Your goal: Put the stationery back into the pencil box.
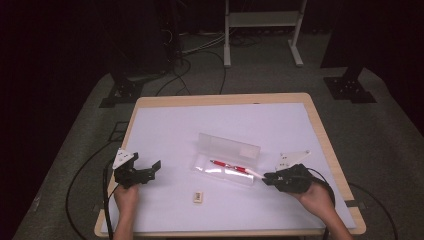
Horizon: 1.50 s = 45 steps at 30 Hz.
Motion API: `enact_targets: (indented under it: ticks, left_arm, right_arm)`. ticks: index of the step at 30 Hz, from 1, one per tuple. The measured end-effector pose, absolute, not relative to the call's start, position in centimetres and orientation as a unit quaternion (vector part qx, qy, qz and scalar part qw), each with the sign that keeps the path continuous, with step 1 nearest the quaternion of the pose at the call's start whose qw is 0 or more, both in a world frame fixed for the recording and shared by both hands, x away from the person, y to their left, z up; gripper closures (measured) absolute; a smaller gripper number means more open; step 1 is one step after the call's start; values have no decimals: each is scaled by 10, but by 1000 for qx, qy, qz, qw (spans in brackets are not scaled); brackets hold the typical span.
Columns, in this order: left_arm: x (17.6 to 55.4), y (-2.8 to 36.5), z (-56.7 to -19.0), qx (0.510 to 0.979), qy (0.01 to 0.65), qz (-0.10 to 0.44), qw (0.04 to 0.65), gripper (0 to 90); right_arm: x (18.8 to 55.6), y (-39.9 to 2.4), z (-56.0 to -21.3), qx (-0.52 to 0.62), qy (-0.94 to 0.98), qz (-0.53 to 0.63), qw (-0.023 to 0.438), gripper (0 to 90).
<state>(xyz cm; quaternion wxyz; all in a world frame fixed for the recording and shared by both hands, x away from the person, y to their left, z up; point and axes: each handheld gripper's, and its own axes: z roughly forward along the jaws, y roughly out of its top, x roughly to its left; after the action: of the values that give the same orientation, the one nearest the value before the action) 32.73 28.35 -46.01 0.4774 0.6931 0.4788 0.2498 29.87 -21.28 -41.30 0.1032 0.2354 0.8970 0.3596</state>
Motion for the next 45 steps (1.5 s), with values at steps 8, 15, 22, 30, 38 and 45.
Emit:
enact_targets:
  ticks: [8,15,22,30,38,45]
  left_arm:
    - [327,284,-460,693,478,251,478,0]
    - [327,284,-460,694,477,250,477,0]
    - [327,284,-460,694,477,250,477,0]
    - [327,284,-460,694,477,249,478,0]
    - [327,284,-460,694,478,249,478,0]
    - [327,284,-460,694,478,249,478,0]
  right_arm:
    - [304,-198,-408,221,902,357,103,778]
    - [309,-186,-404,211,906,353,100,779]
    - [314,-174,-400,195,910,350,100,778]
    - [322,-165,-399,187,913,349,98,778]
    - [330,-154,-398,178,916,345,98,779]
    - [335,-147,-397,174,918,345,94,779]
